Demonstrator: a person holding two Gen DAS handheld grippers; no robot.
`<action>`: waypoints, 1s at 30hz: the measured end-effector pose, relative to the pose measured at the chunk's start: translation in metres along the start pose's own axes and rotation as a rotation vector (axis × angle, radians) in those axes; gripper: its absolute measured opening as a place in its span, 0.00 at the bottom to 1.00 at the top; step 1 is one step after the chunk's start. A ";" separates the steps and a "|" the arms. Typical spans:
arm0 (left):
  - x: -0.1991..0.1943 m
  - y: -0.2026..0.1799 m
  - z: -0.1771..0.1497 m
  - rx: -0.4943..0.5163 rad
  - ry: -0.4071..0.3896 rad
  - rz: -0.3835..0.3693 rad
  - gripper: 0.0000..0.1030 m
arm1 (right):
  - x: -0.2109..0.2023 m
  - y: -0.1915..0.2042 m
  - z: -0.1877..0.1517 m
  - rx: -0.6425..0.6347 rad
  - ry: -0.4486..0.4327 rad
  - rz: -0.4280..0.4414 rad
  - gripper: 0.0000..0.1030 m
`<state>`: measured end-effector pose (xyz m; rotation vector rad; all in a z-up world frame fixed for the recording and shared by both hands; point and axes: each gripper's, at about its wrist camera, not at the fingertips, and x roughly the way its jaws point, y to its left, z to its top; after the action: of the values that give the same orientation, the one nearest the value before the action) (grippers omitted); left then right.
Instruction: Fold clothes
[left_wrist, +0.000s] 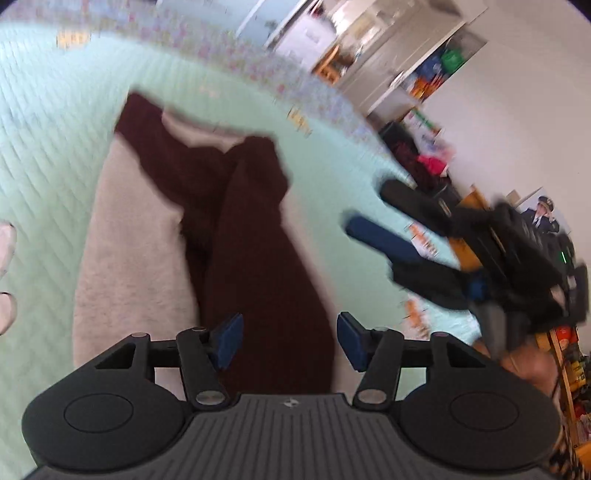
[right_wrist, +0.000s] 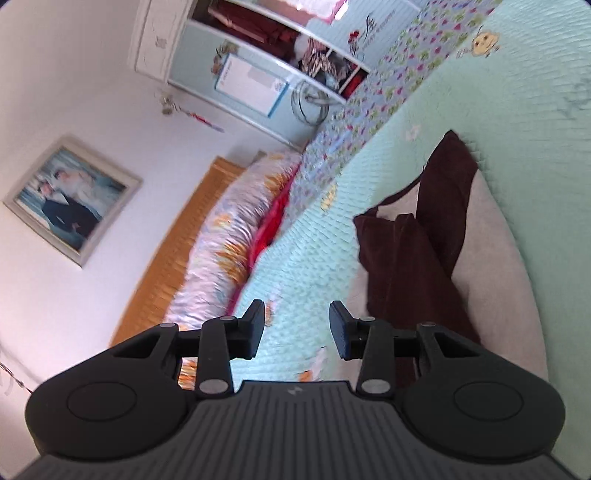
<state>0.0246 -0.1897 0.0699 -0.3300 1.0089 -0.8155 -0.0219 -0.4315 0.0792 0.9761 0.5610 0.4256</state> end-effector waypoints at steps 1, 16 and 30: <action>0.017 0.014 -0.001 -0.039 0.060 0.016 0.56 | 0.020 -0.015 0.004 -0.002 0.035 -0.017 0.42; -0.030 0.046 0.078 -0.254 0.092 -0.028 0.62 | 0.049 -0.061 0.058 0.091 0.236 -0.068 0.43; 0.029 0.156 0.198 -0.277 -0.027 0.215 0.64 | 0.075 -0.143 0.184 0.045 0.253 -0.171 0.70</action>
<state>0.2712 -0.1294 0.0621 -0.4584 1.1130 -0.4763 0.1630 -0.5803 0.0179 0.9145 0.8794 0.3867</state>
